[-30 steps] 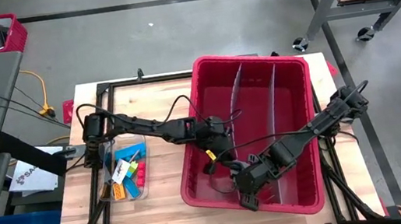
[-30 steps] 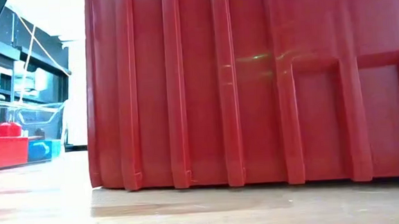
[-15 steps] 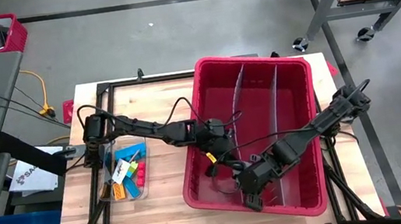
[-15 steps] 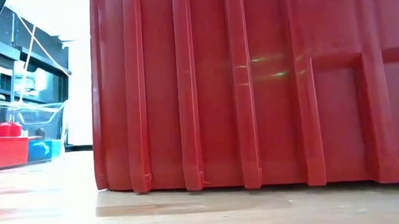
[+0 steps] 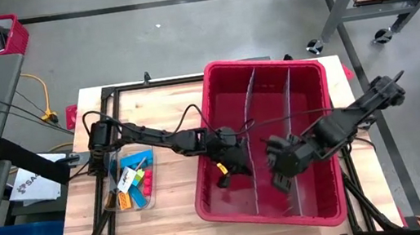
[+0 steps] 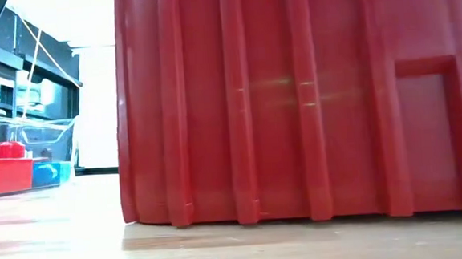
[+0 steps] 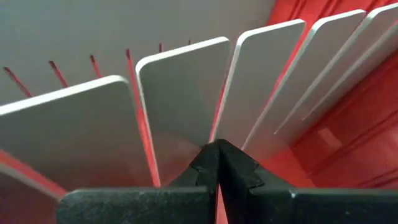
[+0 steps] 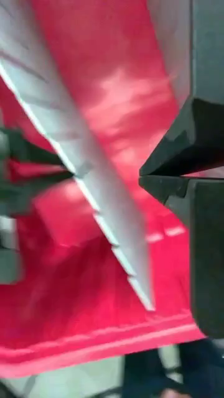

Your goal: Sort Items/Unsort Items

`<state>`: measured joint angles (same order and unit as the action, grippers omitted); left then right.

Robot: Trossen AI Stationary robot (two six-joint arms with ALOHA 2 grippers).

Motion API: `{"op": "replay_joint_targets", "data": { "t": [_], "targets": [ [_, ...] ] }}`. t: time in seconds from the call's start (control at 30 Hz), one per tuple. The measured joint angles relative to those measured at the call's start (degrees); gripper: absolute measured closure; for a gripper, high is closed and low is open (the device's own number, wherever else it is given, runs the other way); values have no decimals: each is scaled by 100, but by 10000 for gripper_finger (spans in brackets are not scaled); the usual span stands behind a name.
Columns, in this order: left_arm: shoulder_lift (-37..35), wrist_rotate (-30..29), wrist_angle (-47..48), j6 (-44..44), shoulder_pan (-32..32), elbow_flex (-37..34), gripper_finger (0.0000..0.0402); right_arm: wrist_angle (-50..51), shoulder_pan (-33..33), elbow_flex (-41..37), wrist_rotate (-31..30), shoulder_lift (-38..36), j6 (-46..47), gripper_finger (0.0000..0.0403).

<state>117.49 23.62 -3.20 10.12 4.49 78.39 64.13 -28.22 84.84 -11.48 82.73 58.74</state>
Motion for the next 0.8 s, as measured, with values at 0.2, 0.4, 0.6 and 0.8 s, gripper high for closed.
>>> {"op": "replay_joint_targets", "data": {
  "t": [0.2, 0.4, 0.6, 0.8],
  "targets": [
    [56, -26, -631, -124, 22, -2, 402, -14, 64, 0, -701, -211, 241, 403],
    [25, 93, -583, -202, 42, 15, 402, 83, 276, 0, -985, -222, 911, 403],
    [-377, 253, 402, -204, -165, -31, 402, 688, 599, 0, -953, -222, 1444, 403],
    [-677, 154, 2187, 42, -580, -46, 401, 795, 709, -2, -969, -222, 1045, 403]
  ]
}}
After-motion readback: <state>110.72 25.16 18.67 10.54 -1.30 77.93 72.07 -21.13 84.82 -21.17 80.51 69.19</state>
